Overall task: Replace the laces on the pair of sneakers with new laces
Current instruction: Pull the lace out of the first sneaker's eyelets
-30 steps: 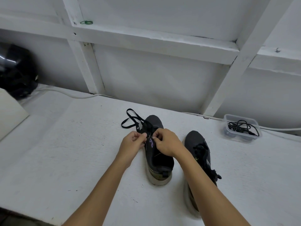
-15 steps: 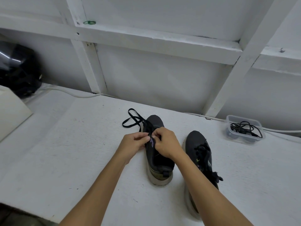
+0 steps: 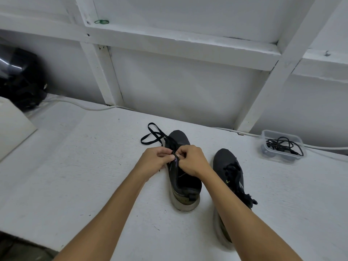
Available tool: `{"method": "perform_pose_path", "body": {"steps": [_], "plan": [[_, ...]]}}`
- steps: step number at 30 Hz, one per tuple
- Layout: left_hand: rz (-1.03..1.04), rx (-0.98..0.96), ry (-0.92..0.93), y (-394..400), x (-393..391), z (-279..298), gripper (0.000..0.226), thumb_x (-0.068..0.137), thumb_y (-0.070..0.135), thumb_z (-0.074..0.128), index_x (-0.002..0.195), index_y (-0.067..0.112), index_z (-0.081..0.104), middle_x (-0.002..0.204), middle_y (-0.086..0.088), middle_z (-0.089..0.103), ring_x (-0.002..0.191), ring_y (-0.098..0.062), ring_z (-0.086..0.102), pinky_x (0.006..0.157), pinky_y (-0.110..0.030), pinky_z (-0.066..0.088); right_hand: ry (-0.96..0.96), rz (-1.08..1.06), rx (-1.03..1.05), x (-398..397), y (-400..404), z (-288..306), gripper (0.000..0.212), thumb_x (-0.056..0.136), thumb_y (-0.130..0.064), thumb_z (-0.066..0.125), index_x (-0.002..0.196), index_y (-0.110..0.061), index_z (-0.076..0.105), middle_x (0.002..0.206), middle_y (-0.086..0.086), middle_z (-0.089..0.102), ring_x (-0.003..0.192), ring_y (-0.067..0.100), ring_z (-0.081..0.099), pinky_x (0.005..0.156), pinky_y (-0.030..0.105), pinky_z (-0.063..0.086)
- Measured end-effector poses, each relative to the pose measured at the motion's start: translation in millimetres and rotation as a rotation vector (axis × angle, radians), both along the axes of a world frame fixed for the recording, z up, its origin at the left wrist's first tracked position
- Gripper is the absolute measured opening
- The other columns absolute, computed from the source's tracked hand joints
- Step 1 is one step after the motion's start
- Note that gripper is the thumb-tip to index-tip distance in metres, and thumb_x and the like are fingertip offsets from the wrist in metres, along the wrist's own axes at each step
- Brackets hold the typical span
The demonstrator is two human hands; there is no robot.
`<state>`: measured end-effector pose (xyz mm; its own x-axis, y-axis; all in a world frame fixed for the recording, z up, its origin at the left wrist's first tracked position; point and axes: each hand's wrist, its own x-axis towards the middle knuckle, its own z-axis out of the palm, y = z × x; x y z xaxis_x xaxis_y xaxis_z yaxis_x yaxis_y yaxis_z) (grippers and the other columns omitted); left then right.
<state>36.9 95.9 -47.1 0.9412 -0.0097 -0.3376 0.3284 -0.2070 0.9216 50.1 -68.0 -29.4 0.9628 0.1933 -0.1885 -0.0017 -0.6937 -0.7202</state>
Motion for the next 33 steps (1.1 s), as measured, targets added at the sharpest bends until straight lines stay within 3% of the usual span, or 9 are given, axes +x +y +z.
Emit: {"method": "perform_pose_path", "body": {"steps": [4, 8, 12, 17, 20, 23, 27, 31, 33], "plan": [[0.021, -0.027, -0.015, -6, -3, 1, 0.025, 0.092, 0.02, 0.072, 0.116, 0.025, 0.069, 0.103, 0.011, 0.072, 0.092, 0.002, 0.066, 0.067, -0.013, 0.051, 0.023, -0.045, 0.08, -3, -1, -1, 0.018, 0.089, -0.007, 0.058, 0.079, -0.018, 0.067, 0.075, -0.005, 0.062, 0.068, 0.01, 0.052, 0.063, 0.021, 0.04], [0.101, 0.056, -0.063, -2, 0, -1, 0.023, 0.09, 0.022, 0.074, 0.112, 0.022, 0.074, 0.097, 0.009, 0.076, 0.093, -0.011, 0.071, 0.078, -0.034, 0.061, 0.058, -0.095, 0.105, 0, 6, 2, 0.016, 0.096, -0.013, 0.059, 0.084, -0.017, 0.069, 0.08, -0.004, 0.064, 0.075, 0.011, 0.057, 0.062, 0.016, 0.041], [0.121, 0.021, -0.042, 0, 0, -4, 0.015, 0.093, 0.023, 0.069, 0.107, 0.018, 0.073, 0.094, 0.004, 0.077, 0.095, -0.012, 0.072, 0.077, -0.027, 0.059, 0.08, -0.096, 0.104, 1, 7, 4, 0.015, 0.096, -0.015, 0.063, 0.085, -0.021, 0.07, 0.081, -0.006, 0.066, 0.076, 0.008, 0.059, 0.062, 0.013, 0.041], [0.114, 0.098, -0.074, -2, -3, -2, 0.008, 0.097, 0.025, 0.063, 0.096, 0.022, 0.07, 0.085, 0.0, 0.076, 0.078, -0.026, 0.069, 0.073, -0.034, 0.057, 0.162, -0.196, 0.24, 6, -7, 4, 0.012, 0.093, -0.019, 0.071, 0.082, -0.022, 0.074, 0.078, -0.004, 0.07, 0.074, 0.012, 0.065, 0.078, 0.029, 0.058], [0.097, 0.138, -0.056, -3, 1, 1, 0.011, 0.097, 0.023, 0.062, 0.09, 0.02, 0.069, 0.081, -0.002, 0.073, 0.069, -0.016, 0.059, 0.067, -0.031, 0.049, 0.2, -0.218, 0.251, 6, -11, 1, 0.012, 0.092, -0.018, 0.071, 0.081, -0.021, 0.074, 0.078, -0.002, 0.072, 0.075, 0.014, 0.068, 0.085, 0.036, 0.061], [0.129, -0.001, 0.106, -11, 7, 5, 0.006, 0.095, 0.019, 0.064, 0.09, 0.016, 0.066, 0.084, 0.003, 0.064, 0.073, -0.01, 0.053, 0.069, -0.023, 0.04, 0.181, -0.216, 0.219, 5, -9, 1, 0.011, 0.092, -0.019, 0.072, 0.082, -0.023, 0.075, 0.081, -0.003, 0.072, 0.076, 0.011, 0.067, 0.081, 0.031, 0.058], [0.176, -0.161, 0.222, -24, 6, 6, 0.011, 0.096, 0.011, 0.058, 0.088, 0.012, 0.067, 0.075, 0.0, 0.06, 0.064, -0.009, 0.047, 0.052, -0.02, 0.031, 0.15, -0.165, 0.157, 3, -6, 3, 0.01, 0.095, -0.021, 0.069, 0.095, -0.02, 0.079, 0.094, -0.002, 0.074, 0.089, 0.011, 0.068, 0.082, 0.025, 0.055], [0.199, -0.184, 0.192, -23, 0, 8, 0.016, 0.099, 0.011, 0.056, 0.09, 0.009, 0.068, 0.072, -0.002, 0.064, 0.049, -0.003, 0.054, 0.046, -0.015, 0.04, 0.12, -0.135, 0.032, 1, 5, 4, 0.017, 0.1, -0.016, 0.059, 0.092, -0.012, 0.074, 0.09, 0.002, 0.068, 0.077, 0.01, 0.058, 0.065, 0.018, 0.043], [0.154, -0.155, 0.161, -21, -2, 7, 0.013, 0.1, 0.015, 0.058, 0.095, 0.01, 0.07, 0.081, -0.004, 0.07, 0.06, -0.004, 0.062, 0.055, -0.016, 0.048, 0.123, -0.162, 0.042, 1, 8, 3, 0.018, 0.1, -0.015, 0.058, 0.091, -0.011, 0.074, 0.09, 0.003, 0.068, 0.08, 0.013, 0.059, 0.067, 0.02, 0.043]]}}
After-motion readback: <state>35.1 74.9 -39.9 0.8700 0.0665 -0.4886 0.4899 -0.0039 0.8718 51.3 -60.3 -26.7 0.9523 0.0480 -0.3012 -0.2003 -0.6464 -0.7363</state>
